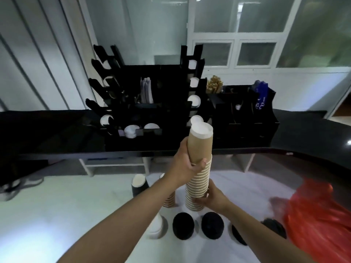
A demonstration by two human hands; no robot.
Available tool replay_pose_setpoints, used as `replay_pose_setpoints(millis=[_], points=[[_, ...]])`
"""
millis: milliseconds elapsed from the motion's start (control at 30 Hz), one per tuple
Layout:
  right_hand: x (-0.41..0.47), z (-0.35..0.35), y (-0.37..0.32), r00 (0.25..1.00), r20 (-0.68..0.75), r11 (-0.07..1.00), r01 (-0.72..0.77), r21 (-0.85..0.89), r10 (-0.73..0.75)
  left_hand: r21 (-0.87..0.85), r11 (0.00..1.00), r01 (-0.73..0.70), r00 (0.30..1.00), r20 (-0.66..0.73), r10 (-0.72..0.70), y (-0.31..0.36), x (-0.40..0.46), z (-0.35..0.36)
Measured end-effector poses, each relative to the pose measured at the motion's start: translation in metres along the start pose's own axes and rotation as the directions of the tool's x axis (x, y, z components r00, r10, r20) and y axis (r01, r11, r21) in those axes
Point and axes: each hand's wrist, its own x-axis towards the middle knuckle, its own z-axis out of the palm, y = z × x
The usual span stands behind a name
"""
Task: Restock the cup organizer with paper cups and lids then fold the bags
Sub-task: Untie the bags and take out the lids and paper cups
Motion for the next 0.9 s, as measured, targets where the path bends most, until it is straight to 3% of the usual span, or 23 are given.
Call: replay_pose_setpoints(millis=[133, 367, 633, 800, 900], points=[[0.044, 0.001, 0.020, 0.998, 0.055, 0.998, -0.006, -0.061, 0.010, 0.054, 0.997, 0.061, 0.996, 0.054, -0.064, -0.020, 0.017, 0.003], [0.085, 0.004, 0.071, 0.985, 0.153, 0.992, -0.060, -0.107, 0.076, 0.102, 0.966, 0.237, 0.970, 0.032, -0.241, -0.066, 0.030, 0.026], [0.088, 0.008, 0.093, 0.961, 0.240, 0.968, -0.077, -0.240, 0.136, 0.191, 0.951, 0.243, 0.963, 0.070, -0.260, -0.089, 0.004, 0.038], [0.079, -0.005, 0.075, 0.976, 0.113, 0.895, -0.120, -0.429, 0.185, 0.313, 0.910, 0.272, 0.945, 0.092, -0.314, -0.092, -0.021, 0.031], [0.063, -0.015, 0.065, 0.978, 0.032, 0.855, -0.163, -0.492, 0.204, 0.359, 0.878, 0.316, 0.943, -0.012, -0.334, -0.098, -0.042, 0.031]])
